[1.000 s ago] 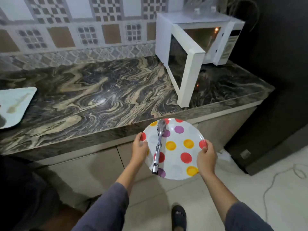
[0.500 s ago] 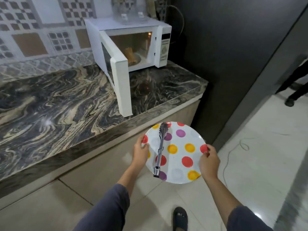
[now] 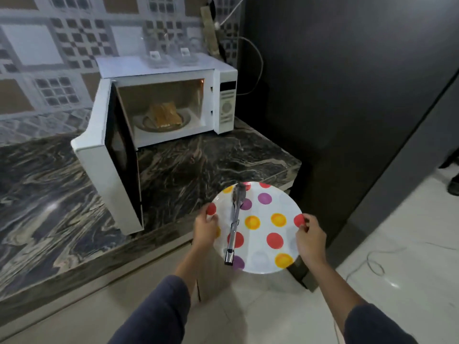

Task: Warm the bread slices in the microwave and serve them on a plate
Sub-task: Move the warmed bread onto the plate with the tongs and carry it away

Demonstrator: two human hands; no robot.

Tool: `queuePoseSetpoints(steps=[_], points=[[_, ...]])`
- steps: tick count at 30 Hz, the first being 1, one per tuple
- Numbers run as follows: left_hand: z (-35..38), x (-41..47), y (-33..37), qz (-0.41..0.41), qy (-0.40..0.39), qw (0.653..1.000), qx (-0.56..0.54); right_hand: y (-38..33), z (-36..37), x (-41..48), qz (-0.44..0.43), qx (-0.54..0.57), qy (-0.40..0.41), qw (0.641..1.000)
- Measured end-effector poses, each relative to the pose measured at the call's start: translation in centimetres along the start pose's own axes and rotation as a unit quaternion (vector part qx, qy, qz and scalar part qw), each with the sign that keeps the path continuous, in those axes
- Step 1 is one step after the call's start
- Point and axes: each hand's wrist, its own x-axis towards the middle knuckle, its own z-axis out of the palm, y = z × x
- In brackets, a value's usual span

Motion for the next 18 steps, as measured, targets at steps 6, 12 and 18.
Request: queuePoseSetpoints(steps=[6,12,18], points=[[0.8,6.4,2.3,0.019,0.056,0.998,-0.023,-2.6,4.1,8.0,-0.028,-0.020,-0.055,0.998],[-0.5,14.5,3.5,0.011,0.127,0.992,-0.025,-6.3,11.4,15.1,-0.059,-0.036,-0.101,0.992],[-2.8,21.8,4.3,-0.010,0.174,0.985,0.010,-9.9,18.9,21.5,-0.098,-0.046,-0.134,0.985]])
